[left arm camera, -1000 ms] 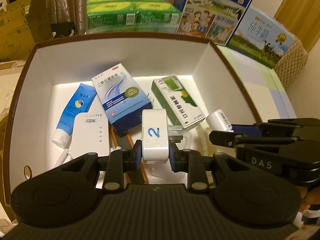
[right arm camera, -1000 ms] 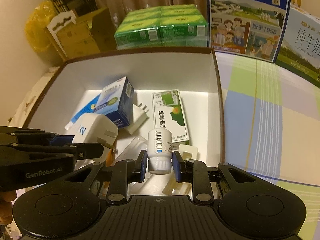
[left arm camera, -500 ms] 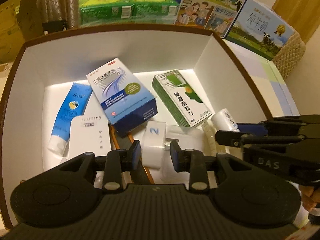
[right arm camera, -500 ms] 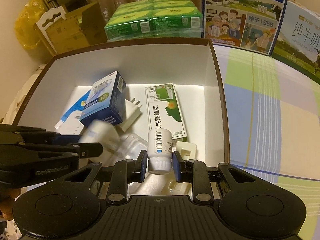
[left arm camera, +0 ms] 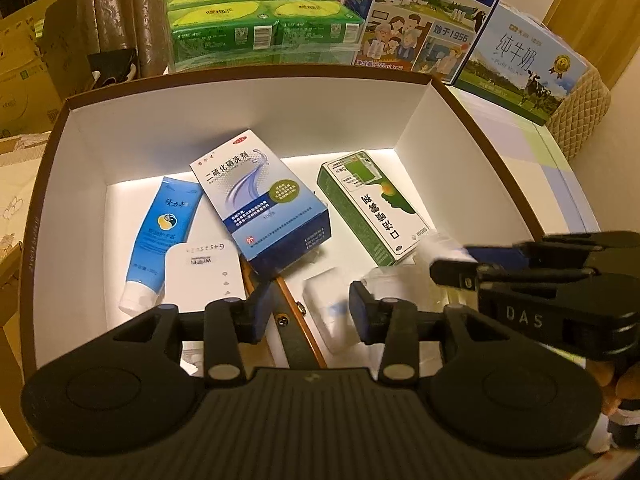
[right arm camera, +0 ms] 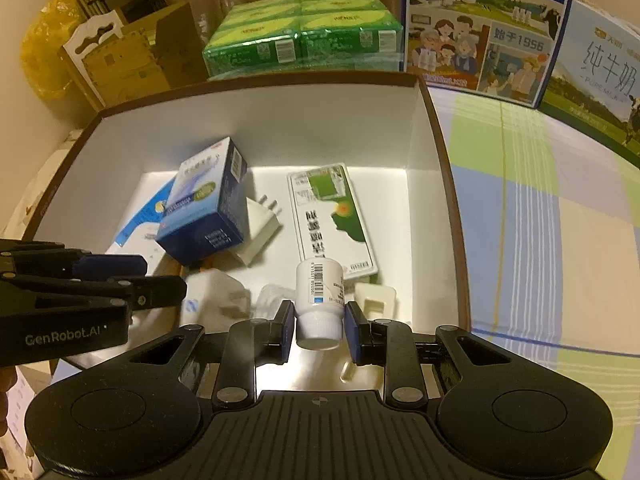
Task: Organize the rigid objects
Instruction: 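Open the left tool to drop the cube while the right tool releases the bottle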
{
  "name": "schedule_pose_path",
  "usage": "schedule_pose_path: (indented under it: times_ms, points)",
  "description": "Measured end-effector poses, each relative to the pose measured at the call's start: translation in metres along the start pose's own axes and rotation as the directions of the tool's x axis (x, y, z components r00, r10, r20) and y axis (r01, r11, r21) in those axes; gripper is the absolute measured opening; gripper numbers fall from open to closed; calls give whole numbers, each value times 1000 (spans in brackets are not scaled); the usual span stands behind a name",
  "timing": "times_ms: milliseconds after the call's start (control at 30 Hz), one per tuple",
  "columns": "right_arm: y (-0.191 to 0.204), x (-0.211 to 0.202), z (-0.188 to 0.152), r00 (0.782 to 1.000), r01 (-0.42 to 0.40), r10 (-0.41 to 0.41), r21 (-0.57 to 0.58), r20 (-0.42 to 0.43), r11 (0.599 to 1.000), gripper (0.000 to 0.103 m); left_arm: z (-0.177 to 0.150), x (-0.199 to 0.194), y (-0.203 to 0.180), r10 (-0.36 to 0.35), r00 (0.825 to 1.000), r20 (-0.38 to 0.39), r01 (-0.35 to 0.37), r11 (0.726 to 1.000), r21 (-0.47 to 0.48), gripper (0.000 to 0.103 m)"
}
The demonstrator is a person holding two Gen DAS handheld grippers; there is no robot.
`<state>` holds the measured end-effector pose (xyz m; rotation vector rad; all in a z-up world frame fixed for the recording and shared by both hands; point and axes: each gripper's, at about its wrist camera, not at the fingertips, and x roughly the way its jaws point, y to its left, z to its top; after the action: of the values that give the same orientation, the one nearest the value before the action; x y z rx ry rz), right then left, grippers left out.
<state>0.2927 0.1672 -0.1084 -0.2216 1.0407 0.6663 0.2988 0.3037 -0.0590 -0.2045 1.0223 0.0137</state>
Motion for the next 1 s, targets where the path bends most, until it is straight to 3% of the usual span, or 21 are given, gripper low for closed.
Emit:
schedule_pose_path:
  times_ms: [100, 167, 200, 233, 1000]
  points:
    - [4, -1, 3, 999, -4, 4, -11, 35, 1000, 26, 0, -2, 1, 11, 1000, 3, -11, 1000, 5, 49]
    - [7, -1, 3, 999, 9, -8, -28, 36, 1000, 42, -1, -3, 2, 17, 1000, 6, -17, 1000, 9, 51]
    - [8, -2, 2, 999, 8, -7, -36, 41, 999, 56, -1, -5, 3, 16, 1000, 7, -16, 1000, 9, 51]
    - [9, -3, 0, 999, 8, -5, -43, 48, 999, 60, -1, -6, 4, 16, 1000, 8, -16, 1000, 9, 53]
    - [12, -17, -10, 998, 27, -27, -14, 54, 1000, 62, -8, -24, 6, 10, 999, 37, -10, 1000, 9, 58]
